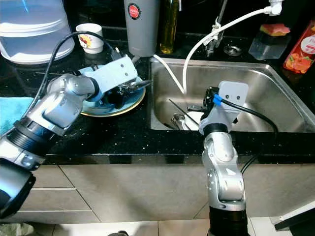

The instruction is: Kitchen organization

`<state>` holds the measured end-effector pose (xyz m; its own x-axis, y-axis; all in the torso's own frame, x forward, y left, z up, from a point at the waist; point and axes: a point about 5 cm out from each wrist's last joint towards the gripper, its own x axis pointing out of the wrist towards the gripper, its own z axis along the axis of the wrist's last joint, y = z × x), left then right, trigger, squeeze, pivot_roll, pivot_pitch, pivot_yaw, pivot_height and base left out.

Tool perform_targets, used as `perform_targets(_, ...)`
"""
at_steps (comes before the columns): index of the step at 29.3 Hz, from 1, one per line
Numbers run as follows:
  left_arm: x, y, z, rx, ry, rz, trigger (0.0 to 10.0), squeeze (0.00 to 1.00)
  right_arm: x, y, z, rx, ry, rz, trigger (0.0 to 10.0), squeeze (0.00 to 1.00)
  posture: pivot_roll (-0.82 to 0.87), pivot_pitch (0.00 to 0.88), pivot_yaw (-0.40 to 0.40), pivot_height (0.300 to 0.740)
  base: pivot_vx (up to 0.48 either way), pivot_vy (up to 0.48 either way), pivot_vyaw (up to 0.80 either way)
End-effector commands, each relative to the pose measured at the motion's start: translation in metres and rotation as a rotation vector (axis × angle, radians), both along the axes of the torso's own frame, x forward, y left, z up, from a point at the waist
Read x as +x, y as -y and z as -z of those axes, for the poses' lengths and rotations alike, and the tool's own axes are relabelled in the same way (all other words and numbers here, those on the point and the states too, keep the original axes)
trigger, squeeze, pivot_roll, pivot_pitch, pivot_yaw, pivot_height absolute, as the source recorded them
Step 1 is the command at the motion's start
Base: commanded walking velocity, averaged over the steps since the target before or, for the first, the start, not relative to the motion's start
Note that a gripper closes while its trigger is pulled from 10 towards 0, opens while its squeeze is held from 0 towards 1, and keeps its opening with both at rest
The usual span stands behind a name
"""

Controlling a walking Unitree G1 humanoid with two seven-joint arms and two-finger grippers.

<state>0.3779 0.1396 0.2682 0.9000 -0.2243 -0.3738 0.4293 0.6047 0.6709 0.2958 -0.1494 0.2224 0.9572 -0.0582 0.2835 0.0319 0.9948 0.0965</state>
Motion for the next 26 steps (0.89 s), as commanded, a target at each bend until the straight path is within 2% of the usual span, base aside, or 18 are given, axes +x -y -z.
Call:
perform_targets(1,0.003,0.000,0.010,-0.203,-0.118,-0.074,10.0,0.00,0.000,0.000,0.002,0.005,-0.003,-0.001,10.0,0.00,0.25,0.068,-0.052,0.740,0.000,0.000,0.00)
perform_targets(2,0.003,0.000,0.010,-0.203,-0.118,-0.074,10.0,0.00,0.000,0.000,0.002,0.005,-0.003,-0.001,10.0,0.00,0.25,0.068,-0.052,0.740,0.000,0.000,0.00)
perform_targets(3,0.004,0.000,0.010,-0.256,-0.132,-0.091,10.0,0.00,0.000,0.000,0.002,0.006,-0.003,-0.002,10.0,0.00,0.25,0.068,-0.052,0.740,0.000,0.000,0.00)
perform_targets(4,0.004,0.000,0.010,-0.256,-0.132,-0.091,10.0,0.00,0.000,0.000,0.002,0.006,-0.003,-0.002,10.0,0.00,0.25,0.068,-0.052,0.740,0.000,0.000,0.00)
perform_targets(7,0.007,-0.005,0.009,-0.403,-0.190,-0.148,9.5,0.00,0.000,0.000,0.002,0.005,-0.002,-0.002,10.0,0.00,0.25,0.068,-0.051,0.740,0.000,0.000,0.00)
perform_targets(8,0.007,-0.005,0.009,-0.403,-0.190,-0.148,9.5,0.00,0.000,0.000,0.002,0.005,-0.002,-0.002,10.0,0.00,0.25,0.068,-0.051,0.740,0.000,0.000,0.00)
perform_targets(9,0.008,-0.007,0.009,-0.425,-0.202,-0.162,6.6,0.00,0.000,0.000,0.002,0.005,-0.002,-0.002,10.0,0.00,0.25,0.068,-0.051,0.740,0.000,0.000,0.00)
perform_targets(10,0.008,-0.010,0.011,-0.416,-0.208,-0.167,2.0,0.00,-0.001,0.000,0.002,0.005,-0.002,-0.001,10.0,0.00,0.25,0.068,-0.051,0.740,0.000,0.000,0.00)
perform_targets(11,0.008,-0.013,0.013,-0.393,-0.206,-0.172,0.0,0.00,-0.001,0.000,0.002,0.005,-0.002,0.001,10.0,0.00,0.25,0.070,-0.046,0.740,0.000,0.000,0.00)
perform_targets(14,0.008,-0.015,0.016,-0.345,-0.198,-0.168,0.0,0.00,-0.001,0.000,0.002,0.007,-0.002,0.002,10.0,0.00,0.25,0.070,-0.048,0.740,0.000,0.000,0.00)
perform_targets(21,0.007,-0.013,0.015,-0.355,-0.200,-0.166,0.0,0.00,-0.001,0.000,0.002,0.008,-0.001,0.001,10.0,0.00,0.25,0.070,-0.048,0.740,0.000,0.000,0.00)
perform_targets(26,0.008,-0.008,0.000,-0.424,-0.173,-0.128,0.0,0.00,-0.001,0.000,0.002,0.008,-0.001,0.003,10.0,0.00,0.25,0.069,-0.048,0.740,0.000,0.000,0.00)
